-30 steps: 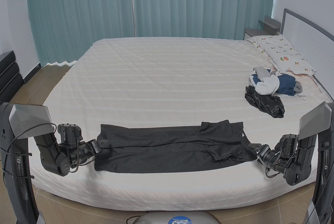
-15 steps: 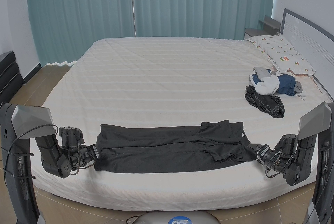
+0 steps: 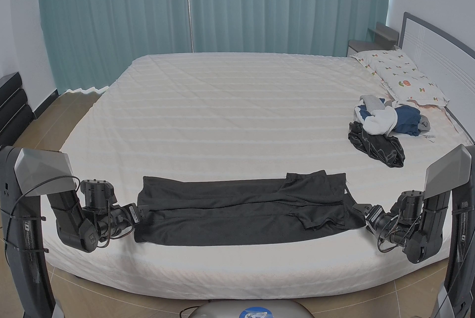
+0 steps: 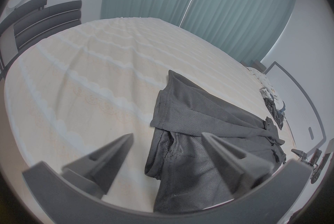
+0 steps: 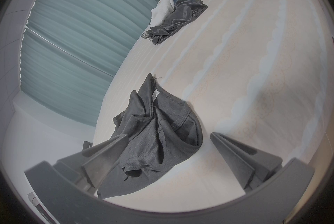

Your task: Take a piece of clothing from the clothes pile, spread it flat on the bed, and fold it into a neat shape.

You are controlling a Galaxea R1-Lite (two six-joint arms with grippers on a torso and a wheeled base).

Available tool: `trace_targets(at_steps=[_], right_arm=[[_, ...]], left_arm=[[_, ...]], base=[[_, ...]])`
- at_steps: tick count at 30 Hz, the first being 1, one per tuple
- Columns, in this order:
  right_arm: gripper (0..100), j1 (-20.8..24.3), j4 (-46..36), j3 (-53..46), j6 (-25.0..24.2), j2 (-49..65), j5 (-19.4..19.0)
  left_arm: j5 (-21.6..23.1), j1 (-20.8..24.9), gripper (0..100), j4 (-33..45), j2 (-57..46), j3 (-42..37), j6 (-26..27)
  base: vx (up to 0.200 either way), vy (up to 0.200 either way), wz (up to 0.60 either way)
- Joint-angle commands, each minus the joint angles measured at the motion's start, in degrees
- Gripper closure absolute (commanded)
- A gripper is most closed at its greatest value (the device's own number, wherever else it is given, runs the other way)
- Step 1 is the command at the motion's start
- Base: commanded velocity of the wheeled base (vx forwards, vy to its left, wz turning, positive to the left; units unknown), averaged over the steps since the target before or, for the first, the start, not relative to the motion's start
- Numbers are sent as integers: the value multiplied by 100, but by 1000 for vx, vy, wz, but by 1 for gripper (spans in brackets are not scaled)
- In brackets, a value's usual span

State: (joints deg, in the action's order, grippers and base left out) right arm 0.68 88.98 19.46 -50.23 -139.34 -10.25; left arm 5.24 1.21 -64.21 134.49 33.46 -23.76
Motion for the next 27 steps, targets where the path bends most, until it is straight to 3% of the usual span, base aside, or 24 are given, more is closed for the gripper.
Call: trace_targets(at_steps=[1, 6, 10, 18, 19, 27], right_arm=[[0, 2, 67, -3, 4, -6, -3], [0, 2, 67, -3, 4, -6, -3], [0, 2, 67, -3, 4, -6, -3], [0, 2, 67, -3, 4, -6, -3], [0, 2, 67, -3, 4, -6, -3], [0, 2, 67, -3, 4, -6, -3]], left_arm=[[3, 38, 0, 5, 7, 20, -6], [47, 108, 0, 14, 51, 99, 82], [346, 108, 0, 58, 78, 99, 434], [346, 99, 0, 58, 245, 161, 653], [346, 99, 100, 58, 245, 169, 653], [267, 11, 100, 66, 253, 266, 662]], base=[[0, 0, 0], [0, 0, 0], [0, 0, 0], [0, 0, 0], [0, 0, 0], [0, 0, 0]])
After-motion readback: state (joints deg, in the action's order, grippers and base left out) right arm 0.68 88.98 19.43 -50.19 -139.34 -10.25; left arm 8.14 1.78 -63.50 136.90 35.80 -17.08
